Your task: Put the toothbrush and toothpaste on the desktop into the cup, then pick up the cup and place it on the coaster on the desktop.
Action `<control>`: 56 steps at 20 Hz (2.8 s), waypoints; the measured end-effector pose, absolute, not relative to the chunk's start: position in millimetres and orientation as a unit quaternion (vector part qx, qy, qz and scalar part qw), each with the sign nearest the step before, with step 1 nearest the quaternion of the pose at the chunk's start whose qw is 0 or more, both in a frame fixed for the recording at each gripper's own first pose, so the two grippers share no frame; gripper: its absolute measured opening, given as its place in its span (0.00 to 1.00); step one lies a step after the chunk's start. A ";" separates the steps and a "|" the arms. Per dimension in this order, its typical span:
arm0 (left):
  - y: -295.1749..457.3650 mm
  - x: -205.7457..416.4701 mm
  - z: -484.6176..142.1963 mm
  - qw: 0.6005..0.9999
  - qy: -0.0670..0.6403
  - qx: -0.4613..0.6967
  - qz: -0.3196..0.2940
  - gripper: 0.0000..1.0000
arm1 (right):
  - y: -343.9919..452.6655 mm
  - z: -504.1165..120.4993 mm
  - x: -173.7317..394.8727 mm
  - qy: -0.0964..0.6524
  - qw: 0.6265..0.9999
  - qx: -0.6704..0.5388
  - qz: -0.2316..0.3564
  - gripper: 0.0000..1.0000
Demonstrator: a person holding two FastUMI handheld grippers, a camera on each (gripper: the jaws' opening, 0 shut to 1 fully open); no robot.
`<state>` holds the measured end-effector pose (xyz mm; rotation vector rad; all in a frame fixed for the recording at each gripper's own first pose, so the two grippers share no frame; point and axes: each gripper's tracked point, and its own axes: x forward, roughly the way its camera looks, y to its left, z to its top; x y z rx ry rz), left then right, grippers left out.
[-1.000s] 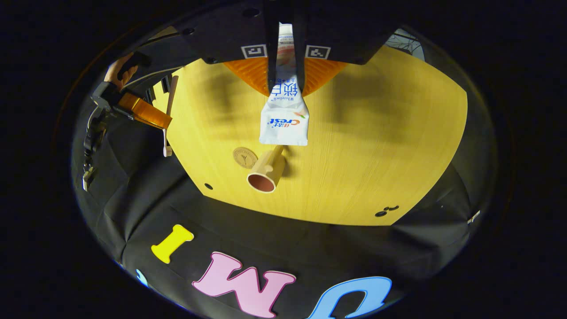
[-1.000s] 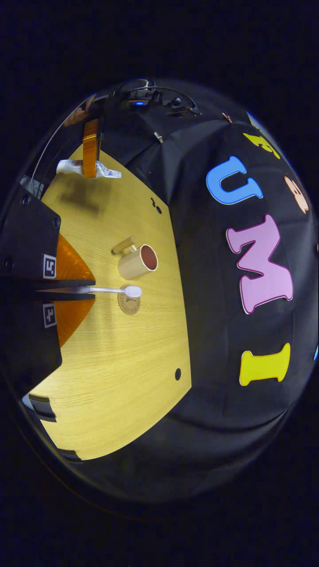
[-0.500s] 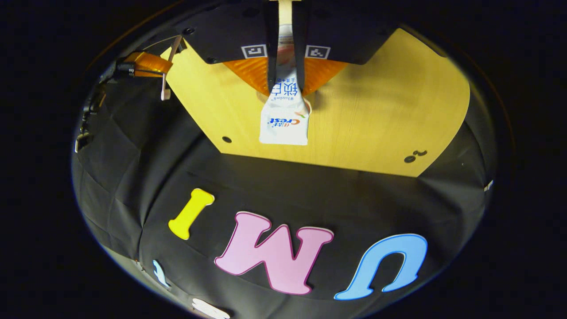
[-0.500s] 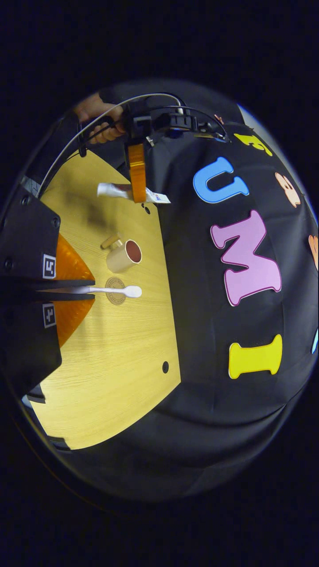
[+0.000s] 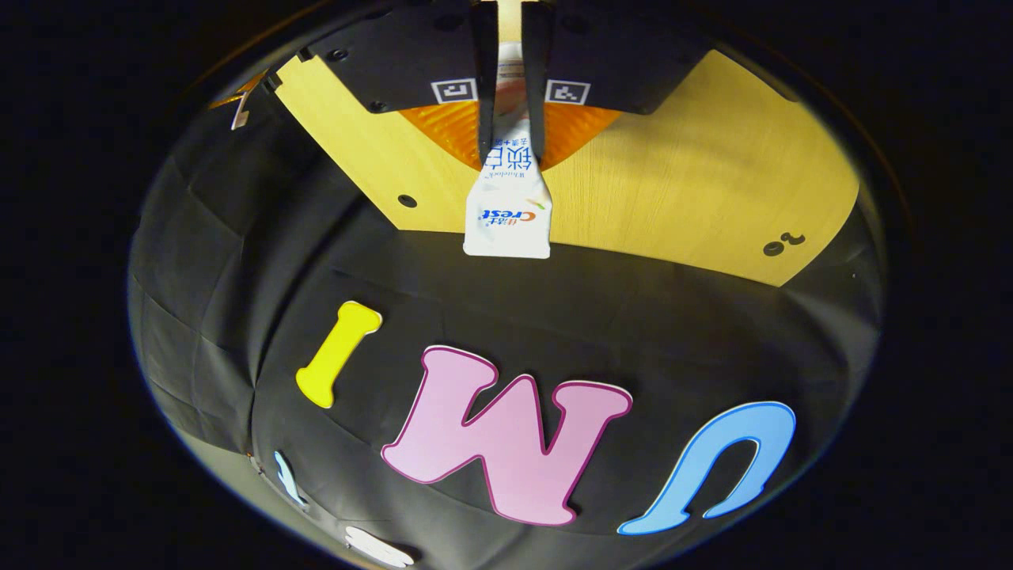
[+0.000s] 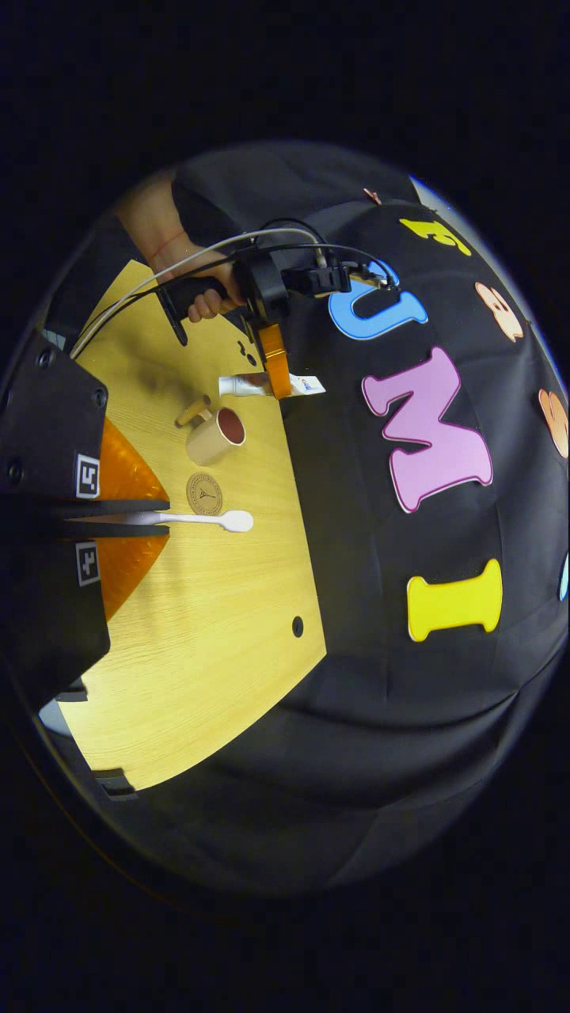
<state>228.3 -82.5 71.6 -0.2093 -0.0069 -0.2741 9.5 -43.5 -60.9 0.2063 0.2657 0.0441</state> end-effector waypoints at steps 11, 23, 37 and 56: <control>-69.1 306.4 44.9 0.985 0.009 -0.122 -0.122 0.17 | -59.7 -77.1 -4.8 0.141 0.980 0.137 -0.038 0.05; -74.5 311.5 11.6 0.985 0.034 -0.102 -0.137 0.25 | -48.5 -81.4 -9.0 0.132 0.979 0.144 -0.061 0.05; -58.7 228.7 32.8 0.989 0.013 -0.019 -0.148 0.70 | 14.8 -36.4 32.9 0.082 0.983 0.164 0.032 0.05; 50.5 23.2 -88.7 0.984 0.147 -0.063 -0.078 0.71 | 106.9 15.0 260.8 -0.020 0.964 0.232 0.128 0.05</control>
